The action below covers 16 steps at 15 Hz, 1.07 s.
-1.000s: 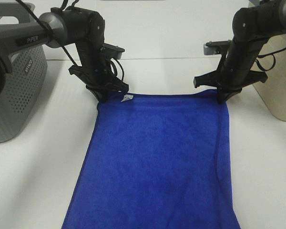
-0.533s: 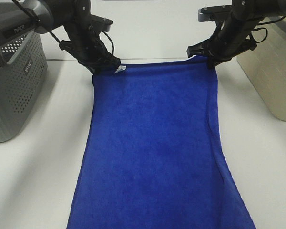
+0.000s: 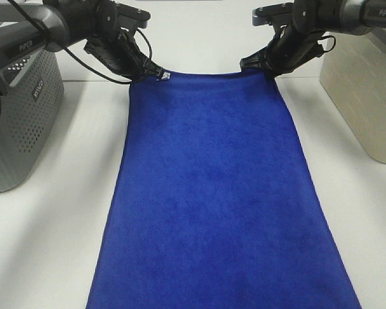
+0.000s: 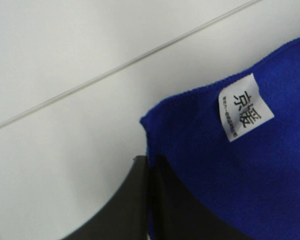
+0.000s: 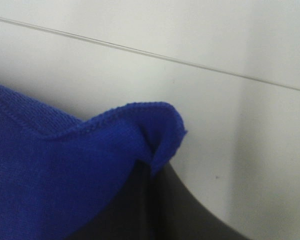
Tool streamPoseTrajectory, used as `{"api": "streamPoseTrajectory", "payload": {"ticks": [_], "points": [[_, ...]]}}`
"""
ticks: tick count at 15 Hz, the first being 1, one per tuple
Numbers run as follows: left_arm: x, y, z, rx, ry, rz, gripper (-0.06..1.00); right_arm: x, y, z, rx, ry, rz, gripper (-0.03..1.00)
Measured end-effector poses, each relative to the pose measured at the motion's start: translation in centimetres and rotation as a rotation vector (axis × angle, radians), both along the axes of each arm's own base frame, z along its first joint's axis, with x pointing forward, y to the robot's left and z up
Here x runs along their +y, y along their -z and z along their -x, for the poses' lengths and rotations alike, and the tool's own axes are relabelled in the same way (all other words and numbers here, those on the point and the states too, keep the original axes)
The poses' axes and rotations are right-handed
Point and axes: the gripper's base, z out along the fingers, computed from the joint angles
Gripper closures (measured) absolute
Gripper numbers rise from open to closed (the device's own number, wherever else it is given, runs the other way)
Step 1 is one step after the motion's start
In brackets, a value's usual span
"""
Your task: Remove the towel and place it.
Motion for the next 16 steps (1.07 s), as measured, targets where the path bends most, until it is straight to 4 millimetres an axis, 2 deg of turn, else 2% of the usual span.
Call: {"api": "streamPoseTrajectory", "payload": {"ticks": [5, 7, 11, 14, 16], "points": [[0.2, 1.0, -1.1, -0.121, 0.016, -0.007, 0.94, 0.3, 1.5, -1.7, -0.065, -0.01, -0.006, 0.95], [1.0, 1.9, -1.7, -0.148, 0.004, 0.002, 0.94, -0.8, 1.9, -2.2, -0.091, 0.012, -0.015, 0.95], [0.9, 2.8, -2.1, -0.187, 0.011, 0.017, 0.94, -1.5, 2.0, -2.5, -0.109, 0.029, -0.031, 0.95], [0.8, 4.0, -2.2, -0.193, 0.014, 0.02, 0.94, -1.4, 3.7, -2.5, -0.088, 0.032, -0.033, 0.95], [0.8, 4.0, -2.2, -0.204, 0.016, 0.024, 0.94, -1.4, 3.9, -2.5, -0.086, 0.034, -0.038, 0.95]]}}
